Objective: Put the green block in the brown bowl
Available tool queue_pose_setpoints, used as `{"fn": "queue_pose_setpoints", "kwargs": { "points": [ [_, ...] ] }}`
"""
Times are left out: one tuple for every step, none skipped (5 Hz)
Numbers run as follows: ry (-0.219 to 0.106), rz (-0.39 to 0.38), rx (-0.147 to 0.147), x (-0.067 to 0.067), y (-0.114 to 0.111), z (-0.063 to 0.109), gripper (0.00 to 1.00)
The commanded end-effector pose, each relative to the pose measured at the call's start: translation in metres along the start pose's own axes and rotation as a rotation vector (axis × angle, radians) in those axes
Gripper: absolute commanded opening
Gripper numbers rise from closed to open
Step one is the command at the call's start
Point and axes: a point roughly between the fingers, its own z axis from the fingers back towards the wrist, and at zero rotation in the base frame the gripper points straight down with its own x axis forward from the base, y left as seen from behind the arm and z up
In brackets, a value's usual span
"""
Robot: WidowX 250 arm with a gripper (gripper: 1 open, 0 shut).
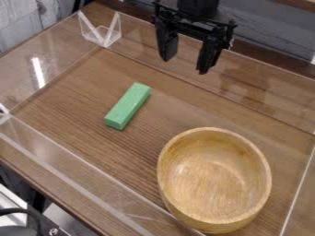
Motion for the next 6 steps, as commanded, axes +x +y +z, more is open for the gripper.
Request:
{"fn": "queue_pose_setpoints", "kwargs": {
  "points": [
    [0.004,0.013,-0.005,-0.003,0.017,-0.010,1.00],
    [0.021,0.027,-0.008,-0.012,0.041,-0.032,1.00],
    [-0.003,0.029,-0.008,-0.021,0.057,-0.039,1.00],
    [-0.014,0.027,-0.011,-0.023,0.064,-0.047,1.00],
    [-0.020,0.026,-0.015,-0.023,0.069,-0.051,1.00],
    [-0.022,0.031,-0.021,-0.022,0.074,-0.054,1.00]
  ]
}}
